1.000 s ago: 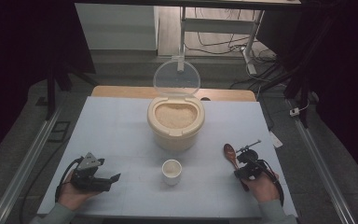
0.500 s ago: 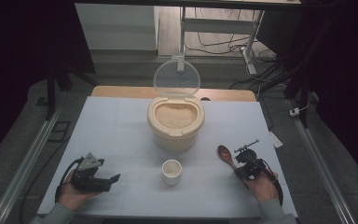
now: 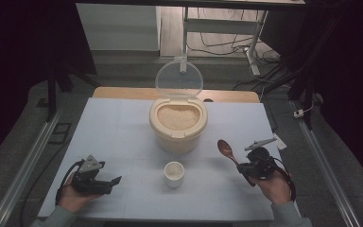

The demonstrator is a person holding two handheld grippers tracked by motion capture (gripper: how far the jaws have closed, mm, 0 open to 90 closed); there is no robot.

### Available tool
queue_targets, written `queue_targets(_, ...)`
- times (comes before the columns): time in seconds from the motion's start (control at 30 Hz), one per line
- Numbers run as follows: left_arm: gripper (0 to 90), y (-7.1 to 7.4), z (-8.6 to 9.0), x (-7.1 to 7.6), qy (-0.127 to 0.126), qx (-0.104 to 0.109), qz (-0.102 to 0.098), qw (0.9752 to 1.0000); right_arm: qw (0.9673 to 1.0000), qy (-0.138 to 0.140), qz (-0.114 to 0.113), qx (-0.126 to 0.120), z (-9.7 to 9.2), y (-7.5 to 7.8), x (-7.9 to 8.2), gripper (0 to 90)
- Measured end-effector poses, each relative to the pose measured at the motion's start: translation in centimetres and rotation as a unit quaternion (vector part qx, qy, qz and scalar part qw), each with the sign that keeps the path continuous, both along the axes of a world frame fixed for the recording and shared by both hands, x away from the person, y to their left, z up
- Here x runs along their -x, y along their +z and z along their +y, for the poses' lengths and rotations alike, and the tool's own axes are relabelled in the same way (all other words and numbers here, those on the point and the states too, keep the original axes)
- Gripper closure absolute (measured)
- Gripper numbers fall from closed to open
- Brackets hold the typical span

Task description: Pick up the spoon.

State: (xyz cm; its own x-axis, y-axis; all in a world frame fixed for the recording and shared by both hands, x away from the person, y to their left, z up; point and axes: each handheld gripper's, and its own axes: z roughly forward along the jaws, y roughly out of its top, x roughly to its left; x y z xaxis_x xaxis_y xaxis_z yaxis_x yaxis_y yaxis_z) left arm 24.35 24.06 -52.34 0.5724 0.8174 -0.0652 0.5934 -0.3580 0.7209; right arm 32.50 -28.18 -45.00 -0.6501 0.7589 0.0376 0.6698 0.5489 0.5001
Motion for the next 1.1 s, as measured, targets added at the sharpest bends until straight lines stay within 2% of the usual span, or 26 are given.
queue_targets(0.13, 13.1, 0.0, 0.0, 0.0, 0.000, 0.002, 0.000, 1.0000, 0.9992, 0.033, -0.011, -0.019, 0.3, 1.0, 0.6, 80.4)
queue_targets(0.23, 13.2, 0.1, 0.0, 0.0, -0.001, 0.002, -0.001, 1.0000, 0.9979, 0.058, -0.017, -0.024, 0.7, 1.6, 1.0, 80.4)
queue_targets(0.27, 13.3, 0.1, 0.0, 0.0, -0.001, 0.002, -0.001, 1.0000, 0.9979, 0.058, -0.017, -0.024, 0.7, 1.6, 1.0, 80.4)
queue_targets(0.3, 13.3, 0.1, 0.0, 0.0, -0.002, 0.003, -0.001, 1.0000, 0.9968, 0.072, -0.022, -0.026, 1.1, 1.8, 1.1, 80.4)
queue_targets(0.5, 13.4, 0.1, 0.0, -0.1, -0.004, 0.005, 0.000, 1.0000, 0.9932, 0.109, -0.024, -0.032, 2.3, 1.9, 1.4, 80.4)
queue_targets(0.77, 13.5, 0.1, -0.1, -0.1, -0.006, 0.008, 0.000, 1.0000, 0.9869, 0.155, -0.032, -0.031, 4.0, 2.6, 1.9, 80.4)
queue_targets(1.1, 13.5, 0.2, -0.1, -0.1, -0.010, 0.008, -0.001, 0.9999, 0.9774, 0.207, -0.036, -0.024, 6.7, 3.9, 1.7, 80.4)
